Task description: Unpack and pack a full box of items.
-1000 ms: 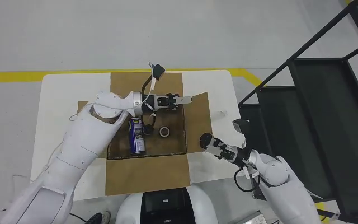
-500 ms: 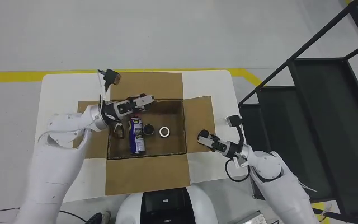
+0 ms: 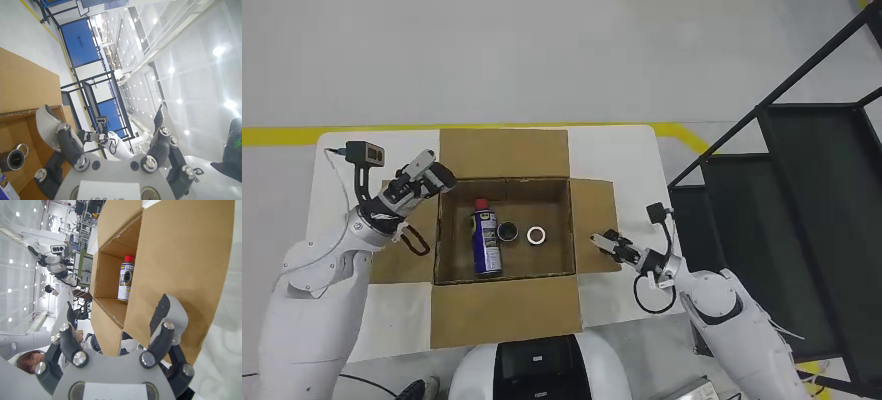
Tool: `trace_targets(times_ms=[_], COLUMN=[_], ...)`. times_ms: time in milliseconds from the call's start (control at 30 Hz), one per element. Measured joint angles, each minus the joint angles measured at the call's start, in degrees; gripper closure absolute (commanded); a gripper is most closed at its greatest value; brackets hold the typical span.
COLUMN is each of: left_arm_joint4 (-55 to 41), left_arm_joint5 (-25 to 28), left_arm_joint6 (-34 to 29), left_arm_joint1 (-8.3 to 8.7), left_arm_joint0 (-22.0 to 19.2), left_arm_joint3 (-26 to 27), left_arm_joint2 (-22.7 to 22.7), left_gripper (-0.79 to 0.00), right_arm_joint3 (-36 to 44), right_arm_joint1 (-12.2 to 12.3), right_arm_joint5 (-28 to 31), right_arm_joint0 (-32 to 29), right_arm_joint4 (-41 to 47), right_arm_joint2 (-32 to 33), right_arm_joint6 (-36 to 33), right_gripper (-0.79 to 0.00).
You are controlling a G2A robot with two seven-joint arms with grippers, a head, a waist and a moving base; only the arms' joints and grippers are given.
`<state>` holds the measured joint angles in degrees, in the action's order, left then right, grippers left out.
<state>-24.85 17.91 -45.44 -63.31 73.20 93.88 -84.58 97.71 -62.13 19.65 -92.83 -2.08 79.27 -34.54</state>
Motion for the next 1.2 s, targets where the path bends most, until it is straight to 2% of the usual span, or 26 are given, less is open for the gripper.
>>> trace_targets(times_ms=[133,533,767,933,1200], left_arm_joint4=[0.0,0.0,0.0,0.0,0.0], left_arm_joint5=[0.0,0.0,0.0,0.0,0.0], left_arm_joint6=[0.0,0.0,0.0,0.0,0.0], left_arm_joint1=[0.0,0.0,0.0,0.0,0.0], left_arm_joint0=[0.0,0.0,0.0,0.0,0.0], left_arm_joint3=[0.0,0.0,0.0,0.0,0.0], left_arm_joint2=[0.0,0.0,0.0,0.0,0.0], left_gripper=[-0.785,-0.785,-0.785,-0.785,-0.785], right_arm_joint3=[-0.8,-2.2,5.1,11.5,15.5], right_arm_joint1=[-0.2,-0.4,0.0,0.2,-0.3], right_arm_joint5=[-2.8,-4.4,-1.9,-1.7,-8.5], right_arm_joint0=[1.2,3.3,0.6,0.0,4.9], right_arm_joint4=[-1.4,-1.8,-4.4,-7.4,-14.8], right_arm_joint2=[-1.6,-3.3,-0.9,-1.1,-7.7], right_arm_joint6=[0.8,0.7,3.1,1.7,-1.3], right_gripper=[-0.785,-0.785,-0.785,-0.785,-0.785])
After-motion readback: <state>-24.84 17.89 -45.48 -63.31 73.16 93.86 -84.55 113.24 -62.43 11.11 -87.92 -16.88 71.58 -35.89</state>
